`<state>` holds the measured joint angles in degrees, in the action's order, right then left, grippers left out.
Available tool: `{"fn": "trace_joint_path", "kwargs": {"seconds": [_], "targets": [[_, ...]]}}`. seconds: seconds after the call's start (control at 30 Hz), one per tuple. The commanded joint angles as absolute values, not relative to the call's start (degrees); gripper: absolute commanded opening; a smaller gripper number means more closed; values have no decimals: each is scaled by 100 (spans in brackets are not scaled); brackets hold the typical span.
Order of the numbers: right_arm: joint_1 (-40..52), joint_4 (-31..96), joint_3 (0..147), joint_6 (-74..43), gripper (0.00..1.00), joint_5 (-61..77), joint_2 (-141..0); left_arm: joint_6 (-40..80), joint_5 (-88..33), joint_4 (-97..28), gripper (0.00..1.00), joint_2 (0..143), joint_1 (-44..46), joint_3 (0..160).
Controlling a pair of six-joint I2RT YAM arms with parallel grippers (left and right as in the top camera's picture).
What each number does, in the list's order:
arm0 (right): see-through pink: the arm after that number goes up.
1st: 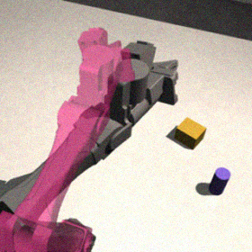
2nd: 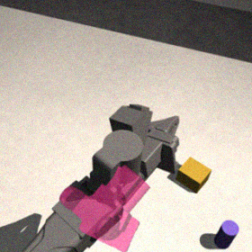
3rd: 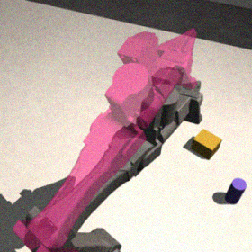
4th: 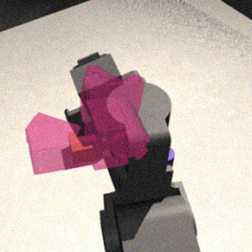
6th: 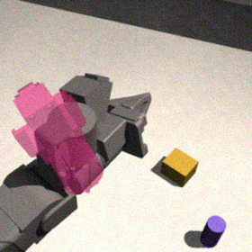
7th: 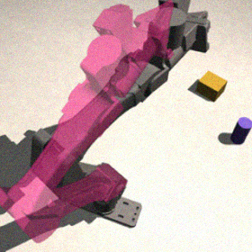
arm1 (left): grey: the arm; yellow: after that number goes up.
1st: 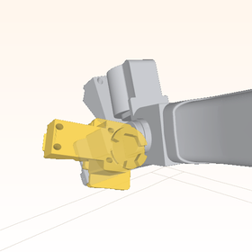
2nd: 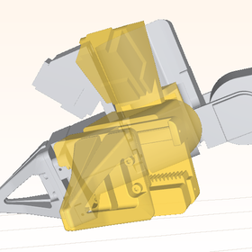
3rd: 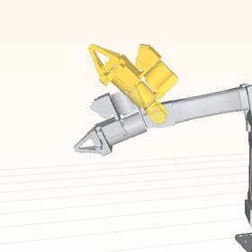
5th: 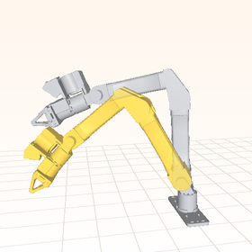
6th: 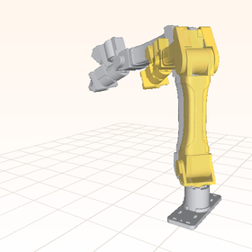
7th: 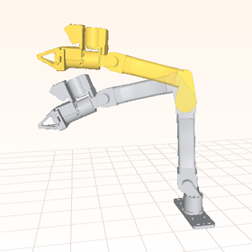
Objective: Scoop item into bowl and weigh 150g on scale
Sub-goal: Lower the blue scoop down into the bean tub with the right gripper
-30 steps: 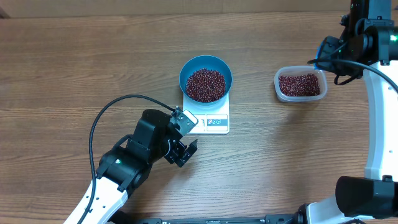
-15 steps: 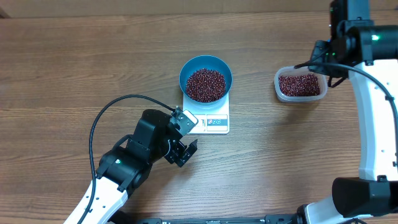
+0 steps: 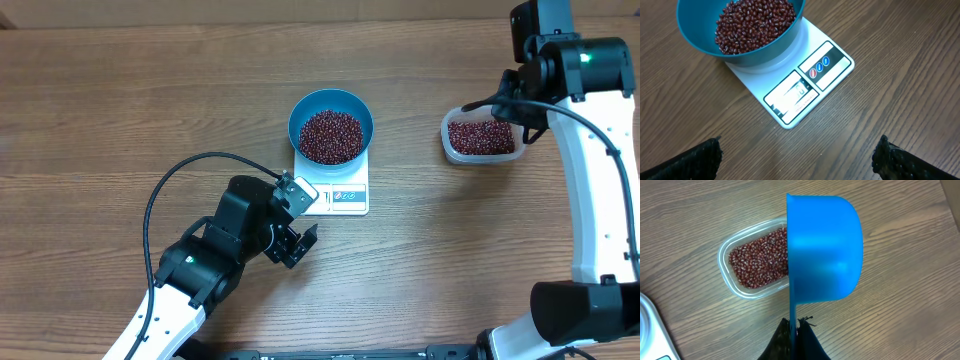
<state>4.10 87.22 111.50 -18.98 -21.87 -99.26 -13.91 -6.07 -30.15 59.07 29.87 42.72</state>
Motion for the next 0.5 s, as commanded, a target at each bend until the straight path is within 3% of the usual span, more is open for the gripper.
{"fn": "trace_joint_path", "kwargs": {"seconds": [0.0, 0.2, 0.47], "targets": [[541, 8715, 11126, -2128, 4, -2517, -9983, -1415, -709, -2998, 100, 5927, 2950, 4248], [633, 8709, 11126, -2261, 4, -2569, -10191, -1415, -707, -3000, 100, 5927, 2950, 4248], [508, 8353, 11126, -3612, 4, -1594, -10267, -1415, -709, -2998, 100, 5927, 2950, 4248]]}}
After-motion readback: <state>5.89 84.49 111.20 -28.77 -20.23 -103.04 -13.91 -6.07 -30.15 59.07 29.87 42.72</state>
